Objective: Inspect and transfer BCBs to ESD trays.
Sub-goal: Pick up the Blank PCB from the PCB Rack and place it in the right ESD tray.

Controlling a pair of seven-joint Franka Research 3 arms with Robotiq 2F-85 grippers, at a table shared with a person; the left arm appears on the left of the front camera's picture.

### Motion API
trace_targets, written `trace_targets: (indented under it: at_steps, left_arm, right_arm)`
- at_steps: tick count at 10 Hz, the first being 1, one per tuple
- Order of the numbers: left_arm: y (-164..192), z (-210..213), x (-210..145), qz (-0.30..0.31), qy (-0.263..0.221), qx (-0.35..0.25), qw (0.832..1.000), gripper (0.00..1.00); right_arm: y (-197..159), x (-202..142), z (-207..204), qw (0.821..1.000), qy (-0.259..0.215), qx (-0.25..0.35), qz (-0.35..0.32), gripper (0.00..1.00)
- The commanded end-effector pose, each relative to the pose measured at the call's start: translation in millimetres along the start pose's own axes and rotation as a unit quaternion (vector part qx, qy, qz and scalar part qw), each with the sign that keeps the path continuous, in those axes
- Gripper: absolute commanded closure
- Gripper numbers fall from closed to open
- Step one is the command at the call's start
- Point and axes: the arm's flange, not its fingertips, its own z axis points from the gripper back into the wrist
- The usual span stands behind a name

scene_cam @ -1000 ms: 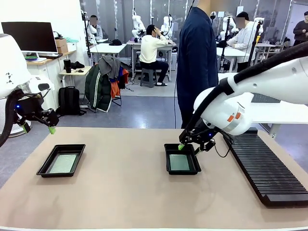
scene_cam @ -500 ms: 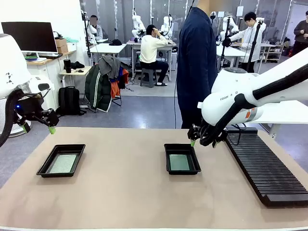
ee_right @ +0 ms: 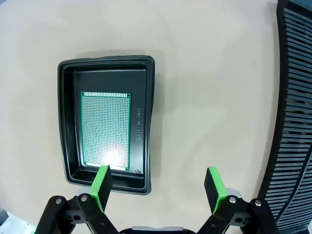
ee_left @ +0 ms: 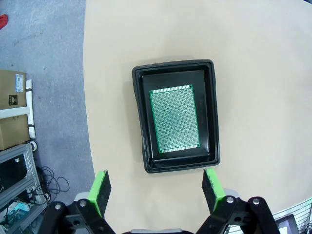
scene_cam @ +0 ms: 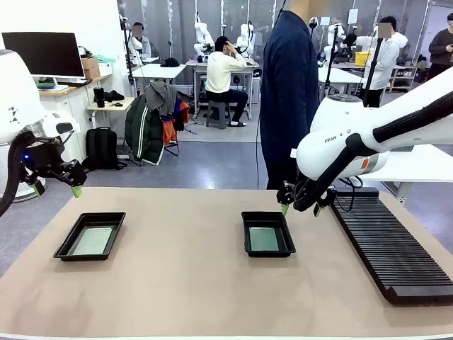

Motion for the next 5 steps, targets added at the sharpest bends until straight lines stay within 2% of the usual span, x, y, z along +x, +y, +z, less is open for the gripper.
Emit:
trace_targets:
  at_steps: [1, 5]
  left_arm:
    - [0.4, -0.7, -0.7, 0.001, -0.002, 0.001, 1.0, 0.0]
    - [0.4, -0.7, -0.7, 0.001, -0.002, 0.001, 1.0, 0.0]
  right_arm:
    - [-0.8, -1.6, -4.3, 1.0, -0.009, 0.005, 0.0, 0.0]
    - [-0.8, -1.6, -4.3, 1.0, -0.009, 0.005, 0.0, 0.0]
